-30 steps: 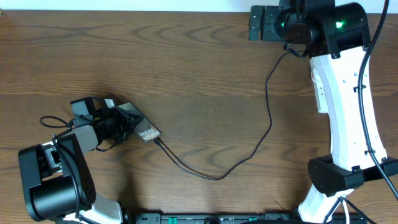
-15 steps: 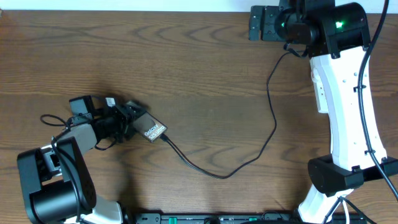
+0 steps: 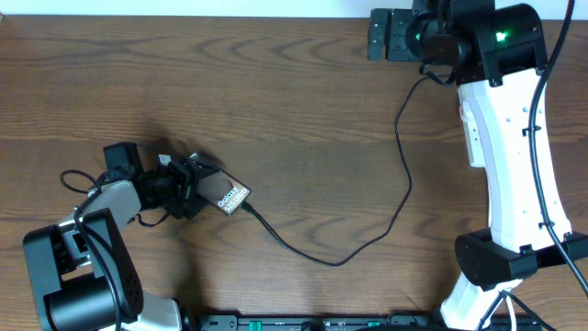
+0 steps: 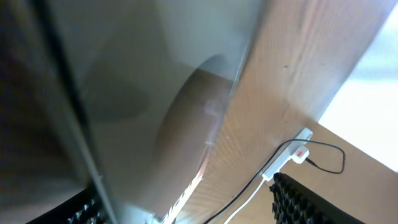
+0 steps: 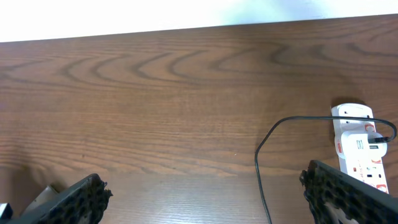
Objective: Plug charger to phone and switch on socket
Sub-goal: 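Lower the phone onto the table with the left gripper and release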
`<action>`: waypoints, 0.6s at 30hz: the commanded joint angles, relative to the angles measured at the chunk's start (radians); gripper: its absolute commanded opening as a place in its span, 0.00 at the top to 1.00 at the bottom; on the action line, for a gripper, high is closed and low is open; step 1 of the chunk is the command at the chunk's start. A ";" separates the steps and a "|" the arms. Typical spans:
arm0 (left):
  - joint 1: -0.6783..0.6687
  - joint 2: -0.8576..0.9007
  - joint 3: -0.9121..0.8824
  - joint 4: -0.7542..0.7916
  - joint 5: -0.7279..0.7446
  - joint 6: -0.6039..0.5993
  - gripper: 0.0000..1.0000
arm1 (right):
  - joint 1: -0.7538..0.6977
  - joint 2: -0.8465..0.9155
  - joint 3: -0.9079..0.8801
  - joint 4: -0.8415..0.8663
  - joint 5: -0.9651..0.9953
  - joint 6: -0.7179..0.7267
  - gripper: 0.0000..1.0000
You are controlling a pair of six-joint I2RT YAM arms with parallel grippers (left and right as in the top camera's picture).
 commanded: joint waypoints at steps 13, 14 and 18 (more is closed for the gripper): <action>-0.001 0.057 -0.059 -0.142 -0.451 -0.104 0.23 | -0.003 -0.001 0.010 -0.002 0.010 -0.005 0.01; -0.001 0.056 -0.059 -0.145 -0.460 -0.108 0.23 | -0.003 -0.001 0.010 -0.001 0.011 -0.005 0.01; -0.001 0.053 -0.055 -0.147 -0.457 -0.126 0.23 | -0.005 -0.001 0.010 -0.002 0.024 -0.005 0.01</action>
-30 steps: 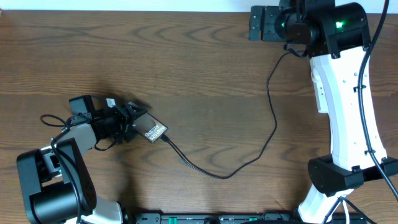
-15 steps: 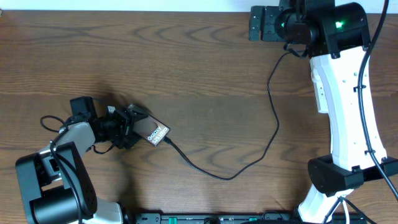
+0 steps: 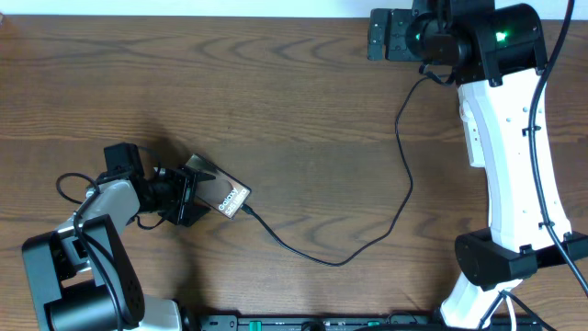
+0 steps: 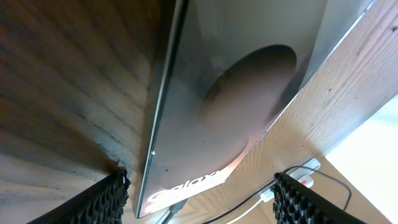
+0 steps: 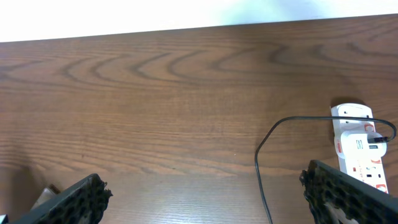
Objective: Plug charger to phone and switch on socket
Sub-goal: 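Lower the phone onto the table with the left gripper and release, then press the power strip's socket switch with the right gripper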
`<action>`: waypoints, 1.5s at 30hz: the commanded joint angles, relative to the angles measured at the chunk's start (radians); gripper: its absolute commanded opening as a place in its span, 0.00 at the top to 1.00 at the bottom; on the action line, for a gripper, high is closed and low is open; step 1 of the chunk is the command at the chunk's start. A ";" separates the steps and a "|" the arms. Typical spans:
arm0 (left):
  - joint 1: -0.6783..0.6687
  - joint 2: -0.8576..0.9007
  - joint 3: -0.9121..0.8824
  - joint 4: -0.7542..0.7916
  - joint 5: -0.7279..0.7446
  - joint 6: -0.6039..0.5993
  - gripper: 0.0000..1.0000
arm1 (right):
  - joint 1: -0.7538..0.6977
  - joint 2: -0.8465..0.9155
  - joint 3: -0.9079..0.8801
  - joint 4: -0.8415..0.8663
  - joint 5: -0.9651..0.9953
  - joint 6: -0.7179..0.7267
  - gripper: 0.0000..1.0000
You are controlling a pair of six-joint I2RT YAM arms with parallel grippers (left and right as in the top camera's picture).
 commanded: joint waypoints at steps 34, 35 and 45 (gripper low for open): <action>0.002 -0.543 0.224 0.020 -0.049 0.310 0.07 | -0.764 0.350 0.006 -0.142 -0.777 -0.575 0.01; 0.002 -0.543 0.224 0.021 -0.049 0.310 0.06 | -0.766 0.381 0.006 -0.150 -0.770 -0.574 0.01; 0.002 -0.543 0.224 0.019 -0.050 0.310 0.06 | -0.754 0.603 0.006 -0.174 -0.724 -0.596 0.01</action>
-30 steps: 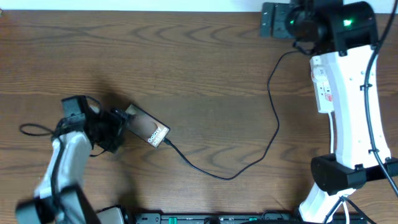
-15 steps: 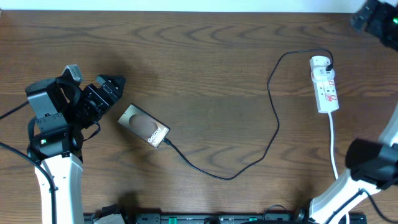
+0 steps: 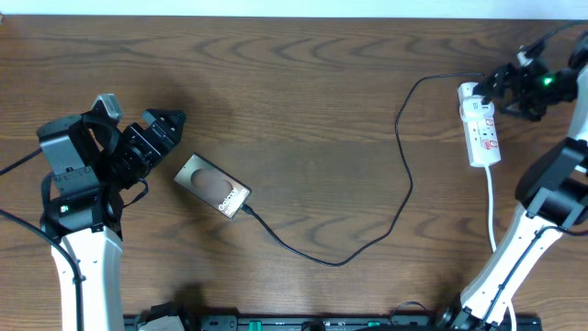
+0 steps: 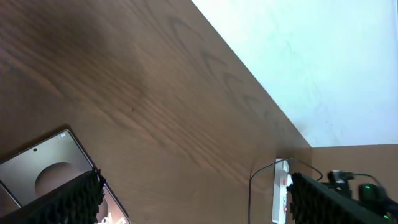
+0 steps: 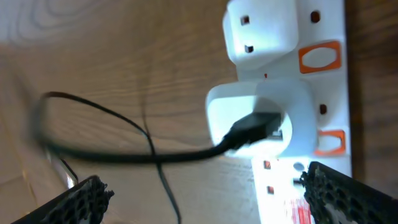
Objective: Plug charger to phone and switch on socket
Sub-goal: 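Press the power strip's socket switch with the right gripper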
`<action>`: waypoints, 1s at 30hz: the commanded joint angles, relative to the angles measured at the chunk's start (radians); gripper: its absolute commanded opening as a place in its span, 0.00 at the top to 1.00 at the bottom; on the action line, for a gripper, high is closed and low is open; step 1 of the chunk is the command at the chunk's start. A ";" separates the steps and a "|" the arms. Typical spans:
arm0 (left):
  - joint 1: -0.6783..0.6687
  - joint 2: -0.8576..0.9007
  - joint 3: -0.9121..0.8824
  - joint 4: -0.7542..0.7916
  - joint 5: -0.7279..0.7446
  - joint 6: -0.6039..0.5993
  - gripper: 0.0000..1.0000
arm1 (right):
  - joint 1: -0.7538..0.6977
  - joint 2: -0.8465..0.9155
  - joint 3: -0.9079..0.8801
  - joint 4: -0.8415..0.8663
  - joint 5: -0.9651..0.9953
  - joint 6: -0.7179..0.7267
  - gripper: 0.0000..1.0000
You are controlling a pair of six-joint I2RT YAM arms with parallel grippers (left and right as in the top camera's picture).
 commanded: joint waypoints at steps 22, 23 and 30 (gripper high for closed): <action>0.002 0.000 0.021 -0.005 -0.003 0.021 0.06 | 0.043 0.037 -0.031 -0.001 0.115 -0.050 0.01; 0.002 0.000 0.021 -0.005 -0.003 0.021 0.06 | 0.049 0.037 -0.035 0.006 0.115 -0.050 0.01; 0.002 0.000 0.021 -0.016 -0.010 0.021 0.06 | 0.091 0.037 -0.068 0.047 0.115 -0.045 0.01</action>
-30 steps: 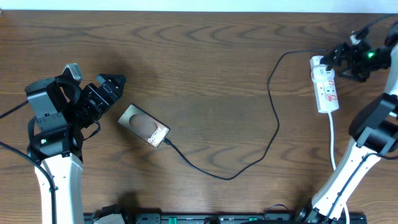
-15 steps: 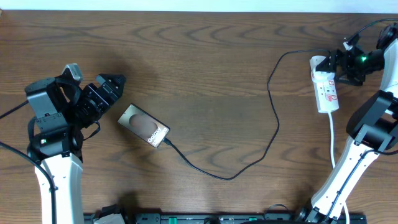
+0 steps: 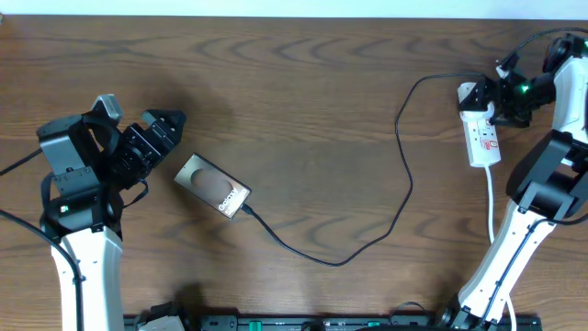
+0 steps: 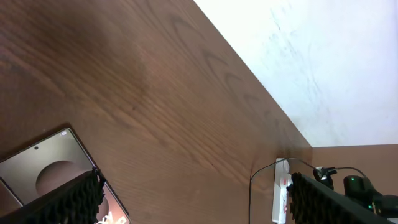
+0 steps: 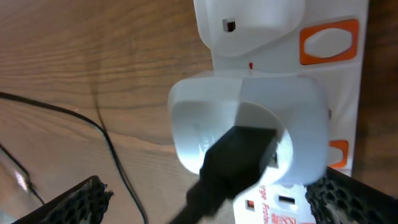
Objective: Plug charger to phone and switch on socket
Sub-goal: 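Press the power strip's socket switch with the right gripper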
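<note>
The phone [image 3: 213,187] lies back-up on the brown table [image 3: 303,101], left of centre, and shows in the left wrist view as the phone [image 4: 43,168]. A black cable [image 3: 404,184] runs from its end to the white charger [image 5: 249,124], which sits in the white power strip [image 3: 480,129]. Orange switches [image 5: 329,40] sit on the strip beside the charger. My left gripper [image 3: 163,138] hangs open up and left of the phone, apart from it. Close over the charger at the strip's far end, my right gripper [image 3: 494,99] stands open, its fingertips [image 5: 68,199] wide.
The cable's slack loops across the table's middle right [image 3: 340,262]. The power strip's own white lead [image 3: 491,211] runs toward the front edge. A pale wall [image 4: 311,56] lies beyond the far table edge.
My right gripper has come closer to the power strip and is now right over the charger. The left arm, phone and cable have not moved.
My left gripper was low on the phone at the left, the right arm high at the far edge. Then the left gripper stood a little back from the phone. Later it was raised clear, with the right gripper at the power strip, now nearer the charger.
</note>
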`<action>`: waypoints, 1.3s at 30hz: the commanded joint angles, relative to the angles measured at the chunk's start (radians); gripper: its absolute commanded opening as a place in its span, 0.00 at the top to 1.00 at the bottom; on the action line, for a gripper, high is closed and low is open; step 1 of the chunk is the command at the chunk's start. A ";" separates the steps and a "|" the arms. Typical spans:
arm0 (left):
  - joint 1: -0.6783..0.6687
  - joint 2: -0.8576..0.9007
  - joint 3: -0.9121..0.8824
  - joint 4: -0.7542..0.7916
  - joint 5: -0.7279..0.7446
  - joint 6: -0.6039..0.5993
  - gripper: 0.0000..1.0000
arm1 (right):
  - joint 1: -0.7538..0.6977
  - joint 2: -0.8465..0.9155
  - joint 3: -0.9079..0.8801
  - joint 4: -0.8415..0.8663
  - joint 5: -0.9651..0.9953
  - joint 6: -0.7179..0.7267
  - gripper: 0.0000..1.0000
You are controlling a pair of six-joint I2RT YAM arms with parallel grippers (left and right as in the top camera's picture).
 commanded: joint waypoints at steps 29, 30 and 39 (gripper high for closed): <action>0.002 0.000 0.020 -0.024 -0.009 0.035 0.06 | 0.003 0.005 0.156 -0.063 0.084 0.151 0.01; 0.002 0.000 0.020 -0.024 -0.009 0.035 0.06 | -0.001 0.005 0.196 -0.079 0.100 0.164 0.01; 0.002 0.000 0.020 -0.027 -0.009 0.035 0.06 | -0.011 0.005 0.711 -0.223 0.483 0.605 0.01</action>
